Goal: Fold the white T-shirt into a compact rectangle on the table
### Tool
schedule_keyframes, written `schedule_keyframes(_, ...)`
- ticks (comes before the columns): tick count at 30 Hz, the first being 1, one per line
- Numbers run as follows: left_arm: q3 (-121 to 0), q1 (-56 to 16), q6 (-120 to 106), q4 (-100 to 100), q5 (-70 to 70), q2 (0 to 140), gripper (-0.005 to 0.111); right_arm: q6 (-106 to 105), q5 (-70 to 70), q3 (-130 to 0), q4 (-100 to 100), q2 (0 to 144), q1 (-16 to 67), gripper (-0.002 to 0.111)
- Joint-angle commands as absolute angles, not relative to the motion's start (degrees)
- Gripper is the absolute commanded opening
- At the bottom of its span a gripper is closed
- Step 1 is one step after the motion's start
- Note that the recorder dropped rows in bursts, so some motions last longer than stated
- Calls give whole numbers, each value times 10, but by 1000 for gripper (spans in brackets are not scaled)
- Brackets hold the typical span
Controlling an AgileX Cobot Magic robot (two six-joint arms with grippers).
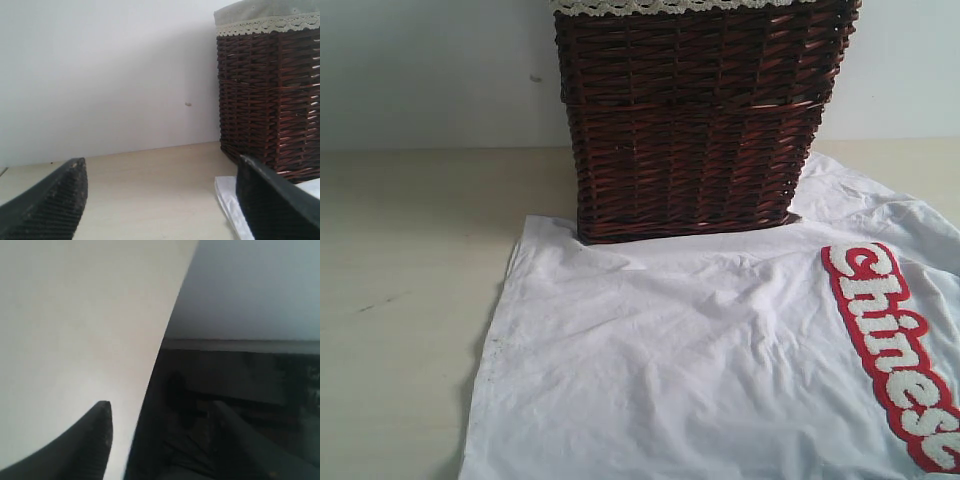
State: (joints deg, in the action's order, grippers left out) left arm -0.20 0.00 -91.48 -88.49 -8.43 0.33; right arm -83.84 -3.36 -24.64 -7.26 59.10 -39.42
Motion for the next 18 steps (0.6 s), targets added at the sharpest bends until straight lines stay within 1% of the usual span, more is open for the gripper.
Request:
schedule_keyframes(1,0,0,-913,-887,-82,0,78,-844,-177,-312,-196,688,-373,42)
schedule_keyframes(3,0,0,-913,-887,-82,0,78,-877,-355,-363,-207,722,-366,35)
schedule_keyframes(6,0,0,-913,-887,-82,0,78,-942,-567,-443,-250,782,-366,27)
schedule_keyframes(9,0,0,-913,-887,-82,0,78,-1022,-699,-512,-271,837,-366,26)
schedule_keyframes(10,0,0,-913,-887,-82,0,78,-1047,-700,-528,-270,847,-366,26)
schedule_keyframes(11,0,0,-913,-887,-82,0,78,-1076,-700,-544,-263,857,-366,28)
schedule_keyframes(13,0,0,-913,-887,-82,0,78,-1127,-700,-561,-246,870,-366,36)
schedule_keyframes(14,0,0,-913,-887,-82,0,78,-1159,-700,-564,-232,880,-366,45)
schedule_keyframes(17,0,0,-913,-887,-82,0,78,-1213,-691,-558,-239,898,-366,65)
schedule_keyframes(18,0,0,-913,-887,-82,0,78,-1213,-677,-557,-250,906,-366,68)
